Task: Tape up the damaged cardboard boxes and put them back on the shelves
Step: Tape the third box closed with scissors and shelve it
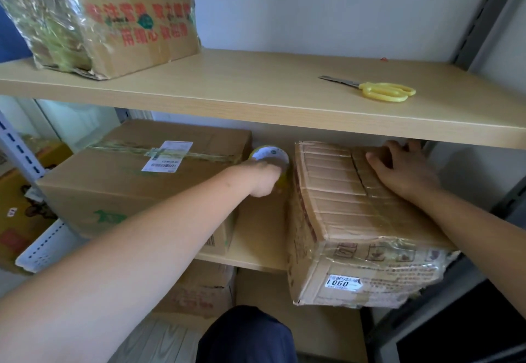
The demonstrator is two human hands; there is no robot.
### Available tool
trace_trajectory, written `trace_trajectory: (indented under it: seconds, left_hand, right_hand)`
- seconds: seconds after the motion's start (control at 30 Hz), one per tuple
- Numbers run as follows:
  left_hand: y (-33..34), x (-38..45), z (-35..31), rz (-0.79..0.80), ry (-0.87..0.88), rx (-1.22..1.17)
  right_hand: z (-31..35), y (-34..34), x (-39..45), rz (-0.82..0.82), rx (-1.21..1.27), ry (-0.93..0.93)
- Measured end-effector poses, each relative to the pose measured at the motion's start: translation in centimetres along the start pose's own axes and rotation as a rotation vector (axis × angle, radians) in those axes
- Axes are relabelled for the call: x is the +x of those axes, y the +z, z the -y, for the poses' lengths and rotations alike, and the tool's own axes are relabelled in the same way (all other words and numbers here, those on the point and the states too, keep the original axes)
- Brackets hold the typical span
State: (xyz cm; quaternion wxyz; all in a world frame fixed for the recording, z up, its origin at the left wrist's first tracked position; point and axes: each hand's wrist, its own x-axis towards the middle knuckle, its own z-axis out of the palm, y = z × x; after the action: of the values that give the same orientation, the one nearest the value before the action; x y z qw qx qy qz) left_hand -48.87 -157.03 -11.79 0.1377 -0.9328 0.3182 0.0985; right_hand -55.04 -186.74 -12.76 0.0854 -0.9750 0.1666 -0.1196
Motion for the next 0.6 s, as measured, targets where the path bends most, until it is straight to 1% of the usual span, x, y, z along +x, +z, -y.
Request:
trace_trajectory:
  seconds: [0.03, 0.07, 0.1, 0.2, 0.27, 0.33, 0.37, 0.4, 0.5, 0.6]
  left_hand:
    - [0.0, -0.1, 0.2, 0.093, 0.025, -0.056]
    - [0.1, -0.1, 0.6, 0.152, 0.042, -0.08]
    - [0.2, -0.4, 0.9, 0.162, 0.055, -0.094]
    - [0.0, -1.4, 1.3, 0.069, 0.065, -0.13]
    - [0.2, -2.2, 0.9, -0.053, 0.086, -0.022]
    - [0.6, -2.7, 0.4, -0.183, 0.089, 0.108]
    - [0.5, -2.7, 0.4, -0.223, 0.076, 0.163]
    - [0.3, -2.5, 0.9, -0.237, 0.046, 0.184]
    - [-0.5, -1.8, 2.9, -0.188, -0.042, 0.044]
    - [-0.4, -0.1, 2.2, -0.261, 0.024, 0.121]
  right_hand:
    - [-0.2, 0.1, 0.3, 0.024, -0.007, 0.008]
    - [-0.2, 0.2, 0.7, 0.048, -0.022, 0.007]
    - [-0.1, 0.3, 1.2, 0.066, -0.037, -0.008]
    - [0.4, 0.2, 3.0, 0.09, 0.011, -0.102]
    - [0.3, 0.4, 3.9, 0.09, 0.077, -0.154]
    - [0.0, 0.6, 4.5, 0.085, 0.123, -0.172]
    - [-0.2, 0.8, 4.6, 0.081, 0.143, -0.173]
    - [-0.4, 0.9, 4.6, 0.071, 0.162, -0.174]
    - [-0.6, 1.2, 4.3, 0.039, 0.174, -0.189]
    - [-0.4, 1.4, 4.1, 0.023, 0.169, -0.212]
